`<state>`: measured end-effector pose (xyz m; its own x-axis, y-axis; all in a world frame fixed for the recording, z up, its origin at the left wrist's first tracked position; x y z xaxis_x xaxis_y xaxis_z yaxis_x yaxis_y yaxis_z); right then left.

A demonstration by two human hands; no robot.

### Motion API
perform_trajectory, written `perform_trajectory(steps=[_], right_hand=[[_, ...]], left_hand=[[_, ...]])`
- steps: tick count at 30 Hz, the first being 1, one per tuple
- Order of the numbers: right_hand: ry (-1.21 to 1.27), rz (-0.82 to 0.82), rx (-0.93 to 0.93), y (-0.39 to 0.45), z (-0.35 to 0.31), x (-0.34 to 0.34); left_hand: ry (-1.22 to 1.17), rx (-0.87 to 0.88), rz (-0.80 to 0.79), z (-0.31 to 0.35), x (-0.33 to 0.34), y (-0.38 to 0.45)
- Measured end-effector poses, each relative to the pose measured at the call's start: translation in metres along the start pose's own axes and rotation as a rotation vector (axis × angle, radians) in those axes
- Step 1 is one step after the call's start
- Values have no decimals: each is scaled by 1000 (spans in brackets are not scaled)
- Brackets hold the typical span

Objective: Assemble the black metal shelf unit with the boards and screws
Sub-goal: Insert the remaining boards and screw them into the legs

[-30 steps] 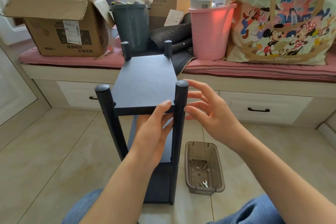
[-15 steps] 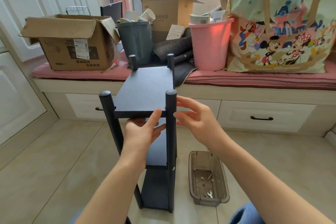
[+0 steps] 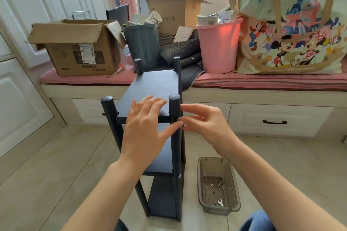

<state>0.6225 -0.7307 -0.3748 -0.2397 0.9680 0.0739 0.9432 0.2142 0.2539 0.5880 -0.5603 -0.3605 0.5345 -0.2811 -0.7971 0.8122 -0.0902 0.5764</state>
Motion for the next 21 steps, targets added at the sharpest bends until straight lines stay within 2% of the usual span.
perform_trajectory(steps=[2, 6, 10, 17, 21], right_hand=[[16, 5, 6, 0, 0, -3], [7, 22, 31, 1, 0, -14], [-110, 5, 85, 3, 6, -31], [-344, -135, 313, 4, 45, -71], [-379, -162, 473, -2, 88, -100]], left_hand=[[32, 3, -52, 0, 5, 3], [64, 15, 15, -1, 13, 1], [94, 14, 89, 3, 20, -1], [102, 25, 201, 8, 27, 0], [121, 38, 276, 13, 32, 1]])
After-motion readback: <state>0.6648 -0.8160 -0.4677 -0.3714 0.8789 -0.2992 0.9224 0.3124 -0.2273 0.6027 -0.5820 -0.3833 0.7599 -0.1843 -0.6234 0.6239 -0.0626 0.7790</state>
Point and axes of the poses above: each hand's wrist, its own y-axis towards the middle knuckle, its own x-axis out of the palm, z = x × y, the point moved 2 cm from there along y, towards the middle knuckle, and after that the axes turned 9 degrees about y, right-handed, at the moved point
